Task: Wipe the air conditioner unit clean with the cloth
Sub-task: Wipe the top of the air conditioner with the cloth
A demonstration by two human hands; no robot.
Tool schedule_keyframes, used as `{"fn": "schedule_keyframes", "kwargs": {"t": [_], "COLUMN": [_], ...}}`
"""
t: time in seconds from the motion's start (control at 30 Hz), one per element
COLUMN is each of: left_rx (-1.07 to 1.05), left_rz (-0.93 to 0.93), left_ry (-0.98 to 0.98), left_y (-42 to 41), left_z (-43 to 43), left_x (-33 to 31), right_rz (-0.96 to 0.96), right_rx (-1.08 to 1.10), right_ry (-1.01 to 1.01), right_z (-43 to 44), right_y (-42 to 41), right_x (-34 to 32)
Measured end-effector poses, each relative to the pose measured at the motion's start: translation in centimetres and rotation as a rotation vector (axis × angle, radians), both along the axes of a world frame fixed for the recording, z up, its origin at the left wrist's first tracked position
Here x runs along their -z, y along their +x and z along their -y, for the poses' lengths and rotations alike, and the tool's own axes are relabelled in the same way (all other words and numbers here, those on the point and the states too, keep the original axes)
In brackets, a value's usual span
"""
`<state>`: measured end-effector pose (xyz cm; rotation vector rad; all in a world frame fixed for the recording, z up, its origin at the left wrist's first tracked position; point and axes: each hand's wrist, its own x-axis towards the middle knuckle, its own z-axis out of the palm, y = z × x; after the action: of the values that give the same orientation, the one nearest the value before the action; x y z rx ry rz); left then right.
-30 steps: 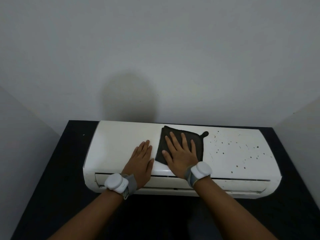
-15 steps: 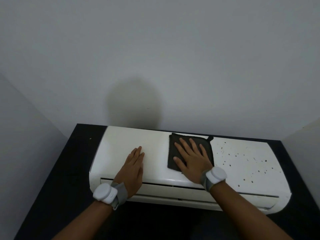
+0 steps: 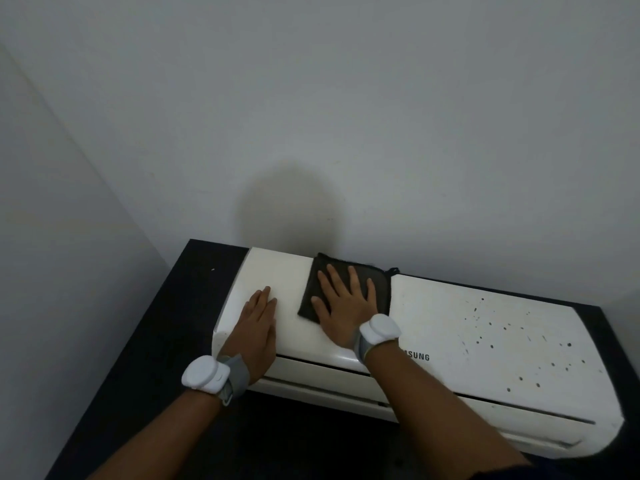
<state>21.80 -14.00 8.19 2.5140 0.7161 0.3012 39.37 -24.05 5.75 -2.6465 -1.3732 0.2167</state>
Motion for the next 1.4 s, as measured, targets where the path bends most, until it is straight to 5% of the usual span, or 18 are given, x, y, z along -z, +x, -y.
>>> {"fn": "schedule_keyframes", "kwargs": {"t": [0.3, 0.53, 0.83, 1.07, 1.4], "left_rx": [-0.025, -0.052, -0.077, -0.064, -0.129], "left_rz": [-0.047, -0.073, -0.079, -0.091, 0.052], "left_ry": [-0.002, -0.001, -0.097, -0.195, -0.596], "left_y": [-0.2, -1.2, -2.5, -3.0, -4.5], "left_z": [-0.9, -2.4, -3.9, -4.7, -7.3], "left_x": [0.5, 0.2, -0.3, -0.7, -1.9], "right_rz": [0.112, 0.091, 0.066, -0.018, -0.026], "right_rx": [-0.236, 0.012, 0.323, 0.247, 0.122], "right_ry": [0.014, -0.101, -0.105, -0.064, 0.023], "right_z": [8.4, 11.9, 3.9, -2.9, -10.3], "right_y": [-2.3, 2.6, 4.7, 2.1, -3.9], "right_x": [0.0, -0.4, -0.8, 0.1, 1.4]}}
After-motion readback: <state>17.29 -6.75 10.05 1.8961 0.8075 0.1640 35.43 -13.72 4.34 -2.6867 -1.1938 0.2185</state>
